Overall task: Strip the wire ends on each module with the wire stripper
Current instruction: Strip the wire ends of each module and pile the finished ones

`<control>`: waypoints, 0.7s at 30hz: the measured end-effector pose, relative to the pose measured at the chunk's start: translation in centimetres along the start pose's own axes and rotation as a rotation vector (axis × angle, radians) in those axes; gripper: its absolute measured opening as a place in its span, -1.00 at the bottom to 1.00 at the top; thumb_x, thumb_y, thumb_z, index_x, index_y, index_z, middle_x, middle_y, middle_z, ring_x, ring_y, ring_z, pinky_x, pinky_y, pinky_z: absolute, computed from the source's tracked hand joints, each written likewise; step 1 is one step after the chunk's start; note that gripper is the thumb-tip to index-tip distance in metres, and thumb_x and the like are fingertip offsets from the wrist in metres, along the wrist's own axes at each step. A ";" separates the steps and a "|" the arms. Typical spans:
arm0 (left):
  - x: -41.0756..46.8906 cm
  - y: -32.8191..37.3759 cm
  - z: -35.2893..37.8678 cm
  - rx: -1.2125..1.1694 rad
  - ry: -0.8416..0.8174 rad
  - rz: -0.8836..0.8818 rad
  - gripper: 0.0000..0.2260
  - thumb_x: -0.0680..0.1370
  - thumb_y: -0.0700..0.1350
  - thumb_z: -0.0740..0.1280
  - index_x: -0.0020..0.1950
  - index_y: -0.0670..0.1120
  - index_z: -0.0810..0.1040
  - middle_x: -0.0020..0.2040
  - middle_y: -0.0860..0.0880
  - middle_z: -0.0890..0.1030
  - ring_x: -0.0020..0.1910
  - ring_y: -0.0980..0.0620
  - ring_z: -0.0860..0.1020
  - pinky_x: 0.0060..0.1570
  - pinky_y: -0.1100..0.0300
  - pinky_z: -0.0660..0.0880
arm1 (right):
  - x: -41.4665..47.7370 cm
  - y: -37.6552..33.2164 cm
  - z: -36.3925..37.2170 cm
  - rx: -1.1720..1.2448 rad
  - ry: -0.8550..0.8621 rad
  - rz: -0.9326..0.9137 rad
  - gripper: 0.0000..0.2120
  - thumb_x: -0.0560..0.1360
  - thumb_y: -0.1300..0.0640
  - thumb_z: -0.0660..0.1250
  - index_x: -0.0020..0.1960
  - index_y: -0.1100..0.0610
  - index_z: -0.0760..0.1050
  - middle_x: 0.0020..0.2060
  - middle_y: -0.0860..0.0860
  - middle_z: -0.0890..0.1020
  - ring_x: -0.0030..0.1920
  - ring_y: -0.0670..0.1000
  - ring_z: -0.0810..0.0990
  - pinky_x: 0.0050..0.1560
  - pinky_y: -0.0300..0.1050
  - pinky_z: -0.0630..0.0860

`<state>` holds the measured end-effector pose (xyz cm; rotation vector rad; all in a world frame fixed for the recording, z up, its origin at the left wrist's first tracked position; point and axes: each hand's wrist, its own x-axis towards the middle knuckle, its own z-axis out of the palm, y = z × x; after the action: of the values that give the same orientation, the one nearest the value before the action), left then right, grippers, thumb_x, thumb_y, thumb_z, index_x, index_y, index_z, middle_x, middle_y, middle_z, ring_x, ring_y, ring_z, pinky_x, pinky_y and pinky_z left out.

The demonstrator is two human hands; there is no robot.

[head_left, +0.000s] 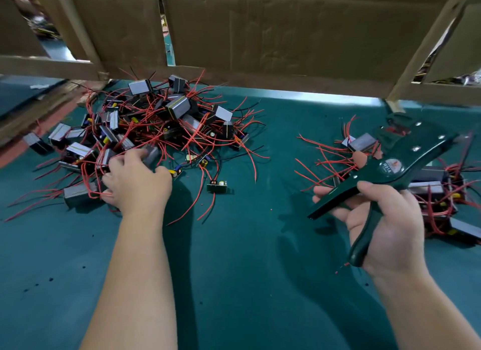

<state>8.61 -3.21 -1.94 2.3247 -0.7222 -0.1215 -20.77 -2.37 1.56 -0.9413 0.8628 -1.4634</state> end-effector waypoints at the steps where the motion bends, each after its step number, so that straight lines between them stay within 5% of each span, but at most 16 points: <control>1: 0.1 0.1 0.0 -0.050 0.022 0.001 -0.61 0.46 -0.08 0.34 0.28 0.02 0.42 0.27 -0.07 0.48 0.29 -0.22 0.34 0.23 -0.11 0.24 | 0.0 0.0 0.0 0.011 0.005 0.010 -0.78 0.39 0.23 0.19 0.02 0.16 0.47 0.42 0.24 0.35 -0.16 0.37 0.63 -0.02 0.35 0.56; 8: -0.1 0.1 0.4 -0.043 -0.051 0.106 -0.71 0.48 0.08 0.40 0.14 -0.01 0.60 0.06 -0.07 0.64 0.13 -0.19 0.51 0.15 -0.06 0.44 | 0.0 0.3 -0.3 0.068 -0.011 0.018 -0.81 0.38 0.24 0.18 -0.05 0.13 0.50 0.22 0.12 0.46 -0.19 0.37 0.64 -0.03 0.39 0.55; 13: -1.7 2.1 -0.1 -0.538 0.051 0.392 -0.99 0.59 -0.10 0.29 -0.02 -0.01 0.49 -0.18 0.11 0.56 -0.31 0.24 0.46 -0.22 0.31 0.35 | 0.0 0.5 -0.1 0.092 -0.026 0.037 -0.72 0.38 0.24 0.19 0.06 0.13 0.50 0.27 0.07 0.52 -0.19 0.36 0.64 -0.05 0.37 0.56; 17: -3.4 3.9 -0.3 -1.011 -0.157 0.401 -0.88 0.59 -0.22 0.29 0.06 -0.04 0.45 -0.13 0.11 0.57 -0.23 0.32 0.51 -0.16 0.43 0.42 | -0.1 0.6 0.0 0.101 -0.032 0.052 -0.74 0.37 0.24 0.19 0.02 0.12 0.52 0.23 -0.01 0.57 -0.20 0.35 0.65 -0.11 0.30 0.58; 21: -4.9 4.6 0.2 -0.977 -0.400 0.575 -0.68 0.52 -0.40 0.30 0.12 -0.01 0.45 -0.03 0.05 0.59 -0.08 0.26 0.58 0.00 0.37 0.47 | -0.2 0.6 0.2 0.122 -0.075 0.083 -0.58 0.38 0.22 0.16 0.22 0.18 0.46 0.18 -0.03 0.62 -0.19 0.34 0.65 -0.11 0.26 0.60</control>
<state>2.26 -3.55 0.35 1.1236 -1.1674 -0.5478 -20.30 -2.23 1.13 -0.8537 0.7410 -1.3851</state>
